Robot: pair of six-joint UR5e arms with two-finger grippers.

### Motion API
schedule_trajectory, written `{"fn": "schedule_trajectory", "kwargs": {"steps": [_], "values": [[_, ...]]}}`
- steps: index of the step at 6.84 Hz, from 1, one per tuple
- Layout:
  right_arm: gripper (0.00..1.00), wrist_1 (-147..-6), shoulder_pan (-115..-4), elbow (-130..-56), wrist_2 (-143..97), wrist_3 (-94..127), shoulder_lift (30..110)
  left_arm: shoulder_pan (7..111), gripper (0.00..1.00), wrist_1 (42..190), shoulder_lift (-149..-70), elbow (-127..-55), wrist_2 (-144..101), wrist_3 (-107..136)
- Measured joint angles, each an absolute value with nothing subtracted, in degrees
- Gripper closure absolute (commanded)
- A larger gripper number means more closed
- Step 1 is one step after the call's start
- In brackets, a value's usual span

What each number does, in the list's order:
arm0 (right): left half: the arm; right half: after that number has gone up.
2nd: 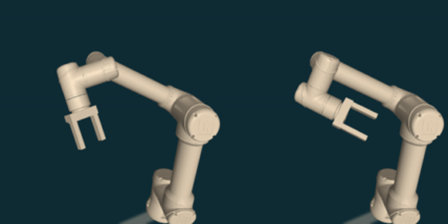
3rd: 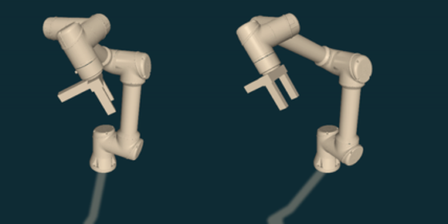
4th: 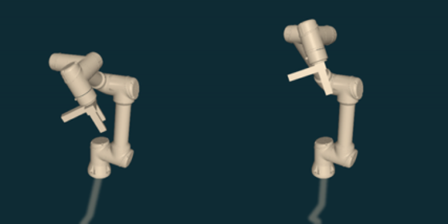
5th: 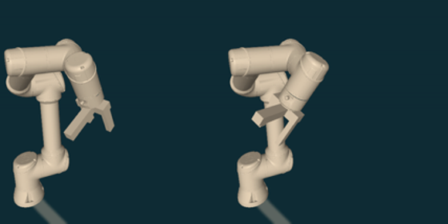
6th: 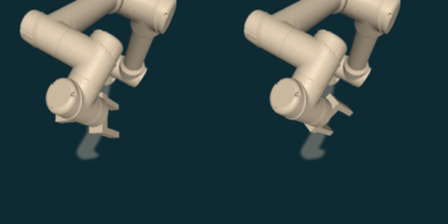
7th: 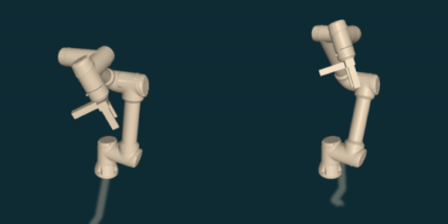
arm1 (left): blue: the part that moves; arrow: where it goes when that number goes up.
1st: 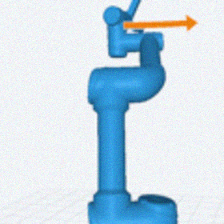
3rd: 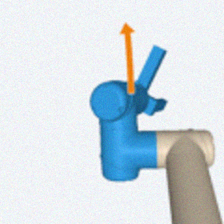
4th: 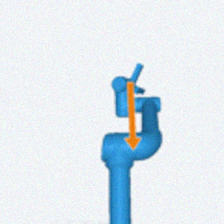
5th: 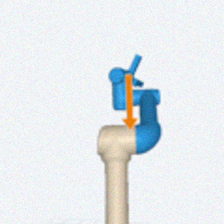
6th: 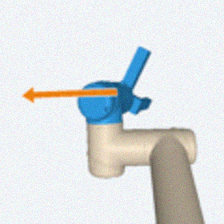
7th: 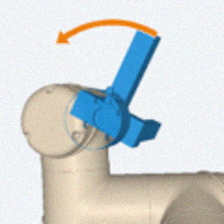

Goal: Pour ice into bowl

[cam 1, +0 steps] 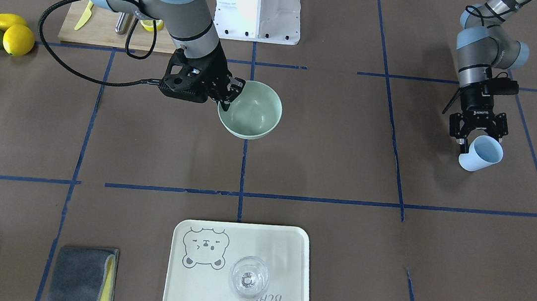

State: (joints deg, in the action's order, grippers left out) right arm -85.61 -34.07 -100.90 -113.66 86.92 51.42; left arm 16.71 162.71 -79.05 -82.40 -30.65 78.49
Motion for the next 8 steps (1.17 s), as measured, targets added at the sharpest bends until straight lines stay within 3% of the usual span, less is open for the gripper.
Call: {"fn": "schedule_trajectory", "kwargs": {"steps": [3, 5, 8], "values": [[1.0, -85.5, -34.0, -100.9, -113.6, 86.9, 51.4, 18.0, 0.11, 162.8, -81.4, -79.6, -30.9, 78.3], [1.0, -85.5, -34.0, -101.0, -113.6, 86.9, 51.4, 18.7, 0.99, 162.8, -81.8, -79.3, -31.2, 78.4], [1.0, -85.5, -32.8, -100.4, -112.4, 86.9, 50.7, 22.9, 1.0, 164.1, -83.9, -82.7, -35.4, 69.3]]}}
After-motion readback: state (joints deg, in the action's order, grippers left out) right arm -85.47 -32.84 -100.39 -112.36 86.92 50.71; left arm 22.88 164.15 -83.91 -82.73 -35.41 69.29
